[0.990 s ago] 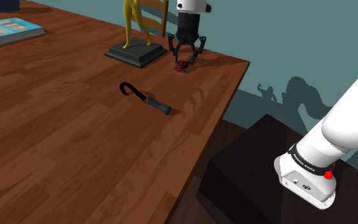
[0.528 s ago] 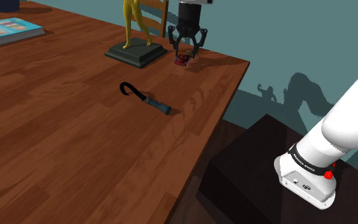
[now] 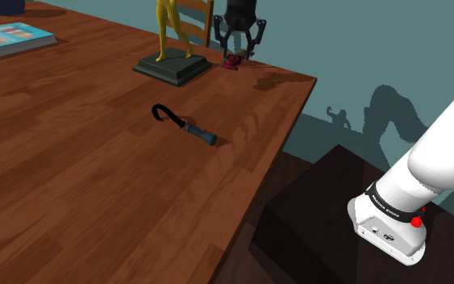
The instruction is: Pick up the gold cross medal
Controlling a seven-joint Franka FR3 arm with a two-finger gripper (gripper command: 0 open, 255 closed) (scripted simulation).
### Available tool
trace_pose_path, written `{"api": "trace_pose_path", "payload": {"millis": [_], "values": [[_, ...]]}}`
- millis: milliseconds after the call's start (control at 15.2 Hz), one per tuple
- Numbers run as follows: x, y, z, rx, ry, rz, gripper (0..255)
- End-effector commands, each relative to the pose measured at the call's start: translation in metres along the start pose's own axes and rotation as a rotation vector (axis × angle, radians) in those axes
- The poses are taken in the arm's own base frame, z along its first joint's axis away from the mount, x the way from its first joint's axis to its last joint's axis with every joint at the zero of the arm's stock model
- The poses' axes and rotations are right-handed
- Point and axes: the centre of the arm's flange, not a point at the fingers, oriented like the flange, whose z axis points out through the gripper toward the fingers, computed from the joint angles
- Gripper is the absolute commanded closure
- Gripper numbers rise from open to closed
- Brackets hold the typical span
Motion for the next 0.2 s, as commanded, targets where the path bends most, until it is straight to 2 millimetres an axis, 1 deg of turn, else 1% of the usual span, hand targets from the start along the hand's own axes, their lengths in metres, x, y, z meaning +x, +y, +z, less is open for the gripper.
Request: {"api": "trace_pose_path", "payload": {"millis": [0, 132], "values": [[-0.002, -0.0003, -0.0097, 0.0, 0.0, 0.0, 255], [-0.0022, -0.0003, -0.0105, 0.0, 0.0, 0.0, 255]]}}
